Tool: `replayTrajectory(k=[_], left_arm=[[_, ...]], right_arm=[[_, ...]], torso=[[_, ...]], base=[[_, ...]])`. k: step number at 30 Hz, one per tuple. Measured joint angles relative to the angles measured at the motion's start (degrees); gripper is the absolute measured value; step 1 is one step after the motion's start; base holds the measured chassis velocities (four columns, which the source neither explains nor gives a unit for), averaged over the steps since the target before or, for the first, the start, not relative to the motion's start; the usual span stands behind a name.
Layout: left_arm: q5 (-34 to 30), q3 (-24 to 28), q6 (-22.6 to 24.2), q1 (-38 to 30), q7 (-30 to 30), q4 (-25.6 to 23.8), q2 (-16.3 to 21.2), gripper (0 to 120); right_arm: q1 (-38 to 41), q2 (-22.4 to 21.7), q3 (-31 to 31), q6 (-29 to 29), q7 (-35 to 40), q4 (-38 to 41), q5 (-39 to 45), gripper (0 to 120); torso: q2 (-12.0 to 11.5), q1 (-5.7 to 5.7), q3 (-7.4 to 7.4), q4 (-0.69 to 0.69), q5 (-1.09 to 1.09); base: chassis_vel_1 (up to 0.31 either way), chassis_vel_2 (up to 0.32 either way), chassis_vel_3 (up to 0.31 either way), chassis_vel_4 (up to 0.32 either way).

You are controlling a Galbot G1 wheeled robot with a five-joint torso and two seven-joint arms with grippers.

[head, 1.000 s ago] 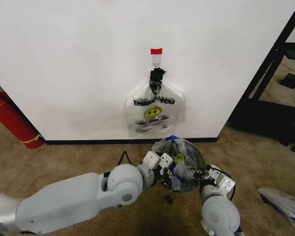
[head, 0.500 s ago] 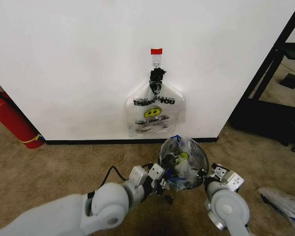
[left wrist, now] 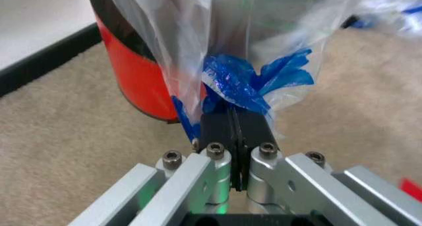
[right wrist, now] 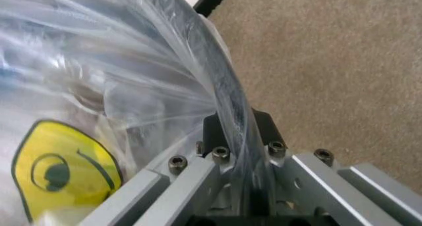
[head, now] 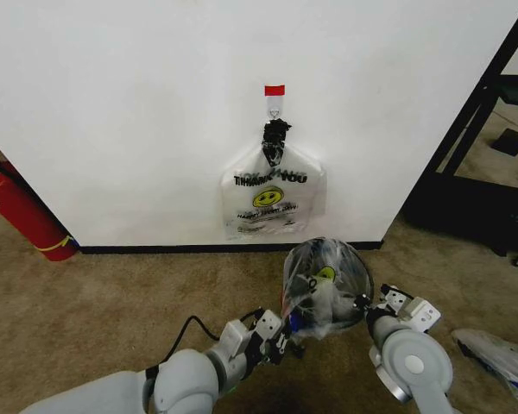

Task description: Pick up the garbage bag from the wall and place it over the trash bin.

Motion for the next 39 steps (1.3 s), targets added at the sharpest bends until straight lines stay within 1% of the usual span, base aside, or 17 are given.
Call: replayTrajectory(k=[5, 8, 11, 13, 18, 19, 21, 22, 24, 26, 28, 31, 33, 34, 35, 37, 39], left_arm=[[3.1, -0.1, -1.5, -0.1, 0.1, 2.9, -2.1, 0], [7.0, -0.1, -2.4, 0.0, -0.1, 4.9, -3.3, 0], [9.2, -0.2, -2.7, 0.2, -1.4, 5.8, -3.5, 0], [9.3, -0.5, -2.3, 0.2, -1.9, 5.5, -3.1, 0], [8.6, -1.3, 0.8, 0.3, -4.0, 0.9, -0.1, 22], [8.6, -1.3, 0.8, 0.3, -4.0, 0.9, -0.1, 22], [8.8, -1.3, 1.0, 0.3, -4.7, -0.1, 0.4, 28], [9.0, -1.4, 1.1, 0.4, -5.2, -0.8, 1.0, 34], [9.5, -1.7, 0.8, 0.6, -5.5, -1.8, 2.0, 43], [9.8, -2.0, 0.7, 0.8, -5.5, -2.3, 2.6, 46], [10.5, -2.2, 0.2, 1.2, -5.4, -2.9, 3.8, 53], [11.0, -2.9, -0.6, 1.9, -5.1, -5.4, 6.1, 68], [10.2, -4.2, -0.7, 2.1, -5.2, -6.7, 6.8, 75], [10.2, -4.2, -0.7, 2.1, -5.2, -6.7, 6.8, 75], [9.7, -4.8, -0.7, 2.2, -5.3, -7.0, 6.9, 78], [5.6, -7.9, -1.0, 2.0, -5.4, -7.7, 6.5, 88], [-1.3, -10.6, -2.5, 1.4, -5.6, -7.5, 5.2, 95]], right_arm=[[-0.6, 0.2, -0.1, -0.3, 0.5, 1.3, 1.1, 0], [-0.8, 0.4, -0.2, -0.9, 1.0, 2.2, 2.1, 0], [-0.9, 0.1, -0.1, -1.2, 0.9, 1.9, 1.8, 0], [-1.0, -0.1, -0.1, -1.2, 0.8, 1.4, 1.6, 0], [-0.9, -0.7, 0.4, -1.2, 0.0, -0.5, 0.0, 0], [-0.9, -0.7, 0.4, -1.2, 0.0, -0.5, 0.0, 0], [-0.7, -0.7, 0.4, -1.1, -0.1, -0.7, -0.3, 0], [-0.5, -0.7, 0.2, -1.1, -0.1, -0.9, -0.7, 0], [-0.3, -1.0, 0.1, -1.0, -0.3, -1.0, -1.0, 0], [-0.2, -1.2, 0.2, -1.0, -0.4, -1.2, -1.1, 0], [-0.1, -1.5, 0.3, -1.0, -0.5, -1.4, -1.2, 0], [0.0, -2.0, 0.7, -0.9, -0.7, -1.9, -1.4, 0], [0.0, -2.1, 0.8, -0.8, -0.9, -1.9, -1.6, 0], [0.0, -2.1, 0.8, -0.8, -0.9, -1.9, -1.6, 0], [0.0, -2.1, 0.8, -0.8, -1.1, -1.9, -1.7, 0], [-0.4, -2.0, 0.9, -0.4, -2.0, -1.9, -2.4, 0], [-1.2, -1.8, 0.8, 0.4, -4.4, -1.8, -3.8, 0]], torso=[[0.0, 0.0, 0.0, -0.02, 0.0], [0.0, 0.0, 0.0, -0.02, -0.01], [0.0, 0.0, 0.0, 0.0, -0.01], [0.0, 0.0, 0.0, -0.01, -0.01], [0.0, 0.0, 0.0, 0.0, 0.01], [0.0, 0.0, 0.0, 0.0, 0.01], [0.0, 0.0, 0.0, 0.0, 0.0], [0.0, 0.0, 0.0, 0.0, 0.0], [0.0, 0.0, 0.0, -0.01, 0.0], [0.0, 0.0, 0.0, -0.01, -0.01], [0.0, 0.0, 0.0, 0.0, 0.0], [0.0, 0.0, 0.0, 0.0, 0.0], [0.0, 0.0, 0.0, 0.0, 0.0], [0.0, 0.0, 0.0, 0.0, 0.0], [0.0, 0.0, 0.0, 0.0, 0.0], [0.0, 0.0, 0.0, 0.0, 0.0], [0.0, 0.0, 0.0, 0.0, 0.0]], base=[[0.0, 0.0, 0.0, 0.0], [0.0, 0.0, 0.0, 0.0], [0.0, 0.0, 0.0, 0.0], [0.0, 0.0, 0.0, 0.0], [0.0, 0.0, 0.0, 0.0], [0.0, 0.0, 0.0, 0.0], [0.0, 0.0, 0.0, 0.0], [0.0, 0.0, 0.0, 0.0], [0.0, 0.0, 0.0, 0.0], [0.0, 0.0, 0.0, 0.0], [0.0, 0.0, 0.0, 0.0], [0.0, 0.0, 0.0, 0.0], [0.0, 0.0, 0.0, 0.0], [0.0, 0.0, 0.0, 0.0], [0.0, 0.0, 0.0, 0.0], [0.0, 0.0, 0.0, 0.0], [0.0, 0.0, 0.0, 0.0]])
